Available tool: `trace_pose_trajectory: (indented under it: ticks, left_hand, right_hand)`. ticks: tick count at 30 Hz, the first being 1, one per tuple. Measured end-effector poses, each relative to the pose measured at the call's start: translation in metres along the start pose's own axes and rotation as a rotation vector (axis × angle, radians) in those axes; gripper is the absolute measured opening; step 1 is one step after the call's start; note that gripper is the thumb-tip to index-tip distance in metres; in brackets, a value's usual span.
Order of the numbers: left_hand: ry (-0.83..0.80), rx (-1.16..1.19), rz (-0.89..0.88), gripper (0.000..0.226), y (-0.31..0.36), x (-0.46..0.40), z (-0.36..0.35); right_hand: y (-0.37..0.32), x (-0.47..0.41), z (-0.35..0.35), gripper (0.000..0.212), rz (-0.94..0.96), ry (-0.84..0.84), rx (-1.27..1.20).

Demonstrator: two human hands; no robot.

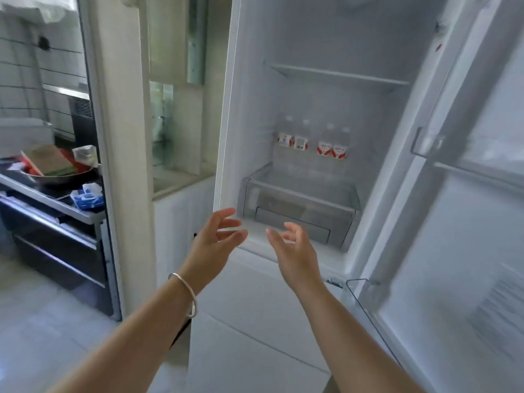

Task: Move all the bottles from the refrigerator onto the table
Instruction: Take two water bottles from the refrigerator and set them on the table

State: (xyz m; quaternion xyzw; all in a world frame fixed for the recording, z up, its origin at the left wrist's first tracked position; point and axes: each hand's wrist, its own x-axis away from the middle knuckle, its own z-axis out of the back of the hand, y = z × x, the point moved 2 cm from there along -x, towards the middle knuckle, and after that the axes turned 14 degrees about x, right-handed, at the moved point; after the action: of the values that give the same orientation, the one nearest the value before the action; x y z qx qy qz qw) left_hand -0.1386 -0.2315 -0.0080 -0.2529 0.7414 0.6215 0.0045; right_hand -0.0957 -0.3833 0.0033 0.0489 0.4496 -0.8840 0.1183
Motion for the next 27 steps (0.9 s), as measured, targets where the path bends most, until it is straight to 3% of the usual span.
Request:
trace_pose_trajectory:
  ticks: [8,13,17,27]
  left_hand:
    - [-0.208,0.054,0.06,0.033,-0.036,-0.171,0.005]
    - [-0.254,0.107,0.071,0.035,-0.06,-0.254,-0.011]
    - [-0.263,0.101,0.081,0.035,-0.088,-0.306,-0.031]
    - [-0.13,0.126,0.097,0.033,-0.139,-0.421,-0.094]
  right_hand:
    - [-0.016,-0.138,-0.037,0.056,-0.105,0.177,-0.023]
    - [-0.012,-0.214,-0.047,0.054,-0.142,0.274,0.0]
    - [0.0,-0.27,-0.05,0.056,-0.167,0.324,0.04]
    - [0.044,-0.422,-0.04,0.057,-0.185,0.271,-0.012]
